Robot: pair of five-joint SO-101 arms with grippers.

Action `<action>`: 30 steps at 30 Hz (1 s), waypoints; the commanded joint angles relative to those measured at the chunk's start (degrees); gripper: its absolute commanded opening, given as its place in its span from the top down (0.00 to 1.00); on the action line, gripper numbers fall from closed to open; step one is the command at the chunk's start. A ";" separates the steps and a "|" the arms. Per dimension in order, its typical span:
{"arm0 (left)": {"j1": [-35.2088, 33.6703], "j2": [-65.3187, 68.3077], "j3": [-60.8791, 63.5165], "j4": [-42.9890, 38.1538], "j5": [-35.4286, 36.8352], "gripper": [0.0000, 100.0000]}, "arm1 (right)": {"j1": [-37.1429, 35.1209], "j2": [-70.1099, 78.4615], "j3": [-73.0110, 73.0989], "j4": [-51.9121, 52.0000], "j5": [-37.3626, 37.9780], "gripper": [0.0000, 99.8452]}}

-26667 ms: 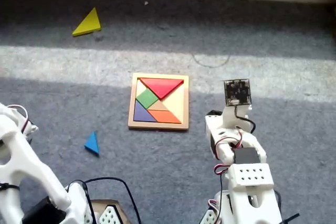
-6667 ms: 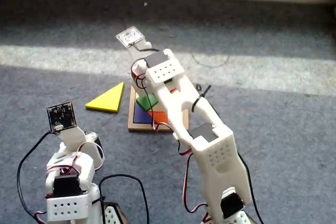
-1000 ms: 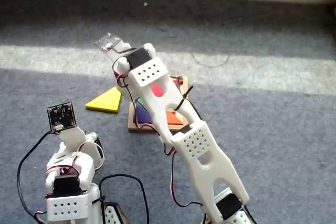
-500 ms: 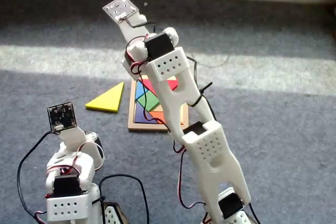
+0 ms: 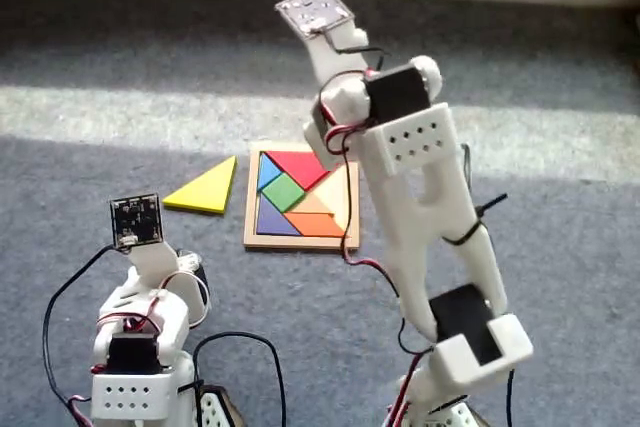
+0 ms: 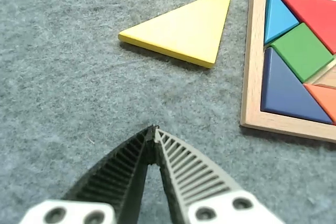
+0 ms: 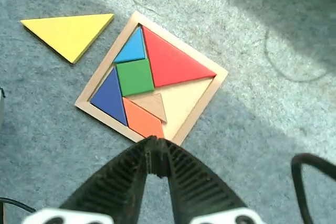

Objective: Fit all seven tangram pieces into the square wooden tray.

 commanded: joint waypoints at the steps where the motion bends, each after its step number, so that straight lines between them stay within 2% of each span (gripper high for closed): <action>1: 1.01 -1.80 1.10 0.26 0.53 0.99 | 3.03 -12.44 9.54 0.04 -0.26 1.00; 13: 0.22 -1.89 0.22 -0.26 0.26 0.99 | 14.46 -44.00 48.92 -13.85 -0.26 1.00; 18: -6.11 -1.89 -8.22 0.00 -0.35 0.99 | 19.12 -51.38 64.13 -21.05 -0.26 1.00; 24: -15.87 -1.89 -11.47 -0.18 -6.15 0.99 | 23.69 -56.31 76.70 -25.01 -0.26 1.00; 26: -16.48 -1.89 -11.91 -1.58 -8.70 0.99 | 24.92 -57.71 80.31 -25.80 -0.26 1.00; 28: -16.75 -1.89 -12.62 -2.29 -14.68 0.99 | 26.07 -59.12 84.44 -27.65 -0.26 1.00; 30: -16.75 -1.89 -14.11 -2.20 -24.00 0.99 | 26.77 -61.05 88.92 -30.02 -0.26 1.00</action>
